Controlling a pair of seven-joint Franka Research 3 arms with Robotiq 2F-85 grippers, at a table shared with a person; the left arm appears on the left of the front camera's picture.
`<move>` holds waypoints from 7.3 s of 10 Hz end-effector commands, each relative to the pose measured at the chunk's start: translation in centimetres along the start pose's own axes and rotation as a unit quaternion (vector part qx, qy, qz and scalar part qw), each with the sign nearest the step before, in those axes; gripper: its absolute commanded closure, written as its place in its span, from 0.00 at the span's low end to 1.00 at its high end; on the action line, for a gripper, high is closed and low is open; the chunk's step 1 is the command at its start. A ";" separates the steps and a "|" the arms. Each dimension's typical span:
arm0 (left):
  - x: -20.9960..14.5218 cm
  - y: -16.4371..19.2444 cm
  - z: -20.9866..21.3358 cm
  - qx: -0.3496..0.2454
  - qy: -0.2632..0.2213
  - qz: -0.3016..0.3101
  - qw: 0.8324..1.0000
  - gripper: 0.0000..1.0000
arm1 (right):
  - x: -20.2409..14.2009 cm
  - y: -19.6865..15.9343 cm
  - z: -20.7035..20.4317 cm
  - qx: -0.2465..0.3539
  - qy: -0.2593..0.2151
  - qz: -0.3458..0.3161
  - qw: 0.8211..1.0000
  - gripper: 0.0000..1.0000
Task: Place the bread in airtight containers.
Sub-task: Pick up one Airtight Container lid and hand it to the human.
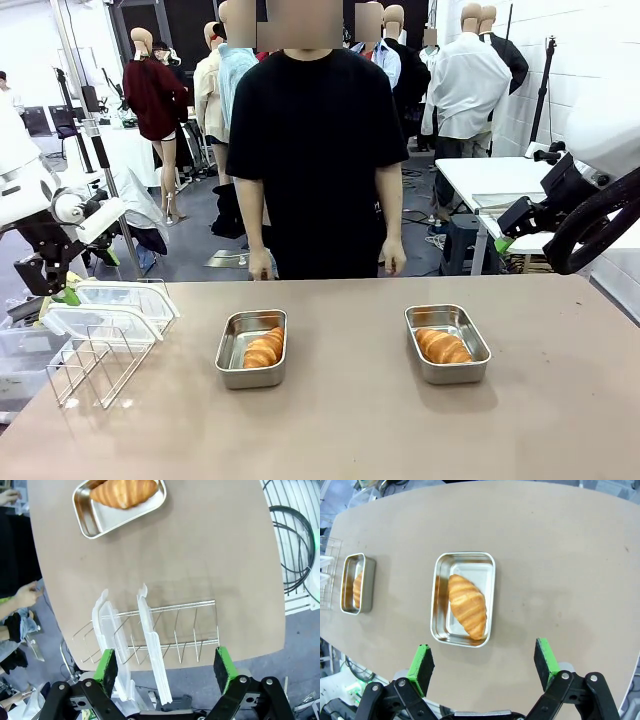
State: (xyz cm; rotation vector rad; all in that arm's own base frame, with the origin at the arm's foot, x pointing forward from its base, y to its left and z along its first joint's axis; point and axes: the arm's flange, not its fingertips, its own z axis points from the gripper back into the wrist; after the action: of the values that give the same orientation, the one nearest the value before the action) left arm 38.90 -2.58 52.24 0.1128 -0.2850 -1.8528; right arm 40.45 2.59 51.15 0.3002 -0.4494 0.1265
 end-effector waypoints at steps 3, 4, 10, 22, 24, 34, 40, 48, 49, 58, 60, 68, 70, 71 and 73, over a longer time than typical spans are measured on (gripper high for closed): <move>-2.2 -2.2 -0.6 -0.009 0.023 0.002 1.000 0.00 | 0.0 0.1 -0.1 0.001 -0.001 0.001 1.000 0.00; -3.3 -2.5 -1.7 0.018 0.035 -0.030 0.999 0.00 | 0.0 0.1 -0.1 0.001 -0.001 0.001 1.000 0.00; -5.1 -1.7 -5.8 0.022 0.059 -0.024 0.998 0.00 | 0.0 0.1 -0.1 0.001 -0.001 0.001 1.000 0.00; -7.1 2.0 -10.1 0.004 0.047 0.011 0.999 0.00 | 0.0 0.1 -0.1 0.001 -0.001 0.001 1.000 0.00; -7.3 2.4 -10.7 -0.001 0.043 0.014 0.999 0.00 | 0.0 0.1 -0.1 0.001 -0.001 0.001 1.000 0.00; -8.2 2.2 -11.0 -0.002 0.035 0.018 0.999 0.96 | 0.0 0.1 -0.1 0.001 -0.001 0.001 1.000 0.00; -8.2 2.3 -10.6 -0.011 0.039 0.040 0.998 1.00 | 0.0 0.1 -0.1 0.001 -0.001 0.001 1.000 0.00; -6.4 1.2 -3.0 0.003 0.060 0.045 0.997 1.00 | 0.0 0.1 -0.1 0.001 -0.001 0.001 1.000 0.00; -6.1 0.9 -1.1 -0.004 0.060 0.047 0.997 1.00 | 0.0 0.1 -0.1 0.001 -0.001 0.001 1.000 0.00; 7.7 5.8 12.0 0.166 0.024 -0.165 0.972 1.00 | 0.0 0.1 -0.1 0.001 -0.001 0.001 1.000 0.00; 12.2 9.9 11.5 0.231 0.031 -0.208 0.950 1.00 | 0.0 0.1 -0.1 0.001 -0.001 0.001 1.000 0.00; 22.5 18.6 5.4 0.259 -0.006 -0.339 0.904 1.00 | 0.0 0.1 -0.1 0.001 -0.001 0.001 1.000 0.00; 22.4 18.6 5.0 0.282 -0.033 -0.339 0.897 1.00 | 0.0 0.1 -0.1 0.001 -0.001 0.001 1.000 0.00; 22.3 18.4 4.8 0.285 -0.044 -0.339 0.896 1.00 | 0.0 0.1 -0.1 0.001 -0.001 0.001 1.000 0.00; 23.3 18.5 4.3 0.269 -0.024 -0.332 0.904 1.00 | 0.0 0.1 -0.1 0.001 -0.001 0.001 1.000 0.00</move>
State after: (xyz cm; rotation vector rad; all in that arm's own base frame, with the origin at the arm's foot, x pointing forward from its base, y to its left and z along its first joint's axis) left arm 48.10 -28.73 62.95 0.5983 -0.9049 -2.3999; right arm 40.43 2.65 51.22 0.2996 -0.4509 0.1278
